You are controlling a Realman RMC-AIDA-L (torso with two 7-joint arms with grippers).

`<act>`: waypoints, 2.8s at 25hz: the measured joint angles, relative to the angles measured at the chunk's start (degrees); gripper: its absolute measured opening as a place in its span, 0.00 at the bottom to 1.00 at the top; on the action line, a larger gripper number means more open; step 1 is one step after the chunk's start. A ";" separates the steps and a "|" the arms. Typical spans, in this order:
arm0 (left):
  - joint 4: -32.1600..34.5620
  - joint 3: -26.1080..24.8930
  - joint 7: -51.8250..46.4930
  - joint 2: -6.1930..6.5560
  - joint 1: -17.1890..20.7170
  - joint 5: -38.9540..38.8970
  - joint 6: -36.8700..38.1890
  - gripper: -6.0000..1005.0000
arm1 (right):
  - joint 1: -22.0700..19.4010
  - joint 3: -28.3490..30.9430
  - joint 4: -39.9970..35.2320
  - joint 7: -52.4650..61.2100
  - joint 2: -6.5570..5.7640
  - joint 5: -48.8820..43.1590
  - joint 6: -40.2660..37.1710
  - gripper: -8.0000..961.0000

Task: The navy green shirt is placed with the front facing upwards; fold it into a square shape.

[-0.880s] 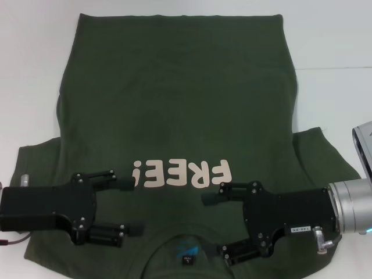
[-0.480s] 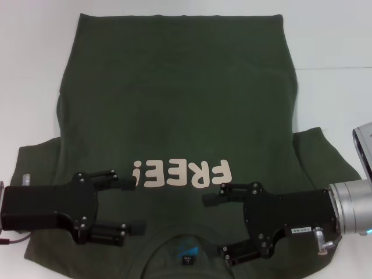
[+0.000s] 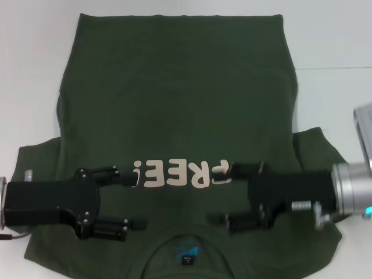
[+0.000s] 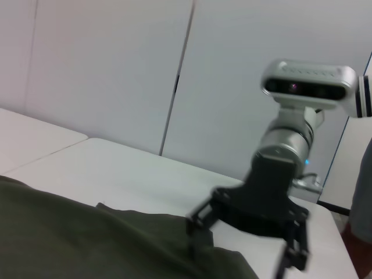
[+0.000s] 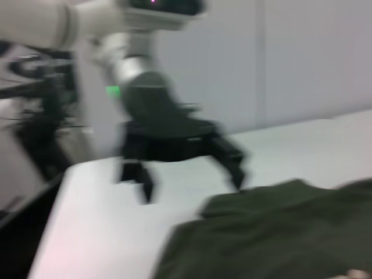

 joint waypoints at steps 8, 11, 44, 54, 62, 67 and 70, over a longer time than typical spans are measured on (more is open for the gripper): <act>-1.60 0.21 -0.02 0.09 -1.34 -0.03 -1.90 0.93 | 0.19 4.03 -15.18 28.44 -0.20 -15.81 15.46 0.95; -2.16 0.26 -0.03 0.06 -2.07 -0.06 -2.48 0.93 | 1.44 5.83 -21.17 40.19 -0.21 -28.63 15.34 0.95; -5.69 0.36 0.51 0.08 -3.78 -0.09 -7.14 0.92 | 6.72 10.23 -24.52 61.48 0.14 -63.67 -1.57 0.95; -5.77 0.36 0.53 0.04 -3.77 -0.09 -7.60 0.92 | 6.86 10.54 -22.48 61.75 0.14 -62.15 0.33 0.92; -5.80 0.36 0.61 0.04 -3.78 -0.02 -8.11 0.92 | 6.88 10.43 -21.51 62.03 0.14 -62.06 0.53 0.79; -5.80 0.35 0.62 0.01 -3.77 0.00 -8.43 0.92 | 6.91 10.31 -21.51 62.14 0.14 -62.06 0.61 0.68; -5.80 0.36 0.67 -0.02 -3.80 0.00 -8.47 0.92 | 6.93 10.31 -21.52 62.15 0.14 -62.07 0.78 0.60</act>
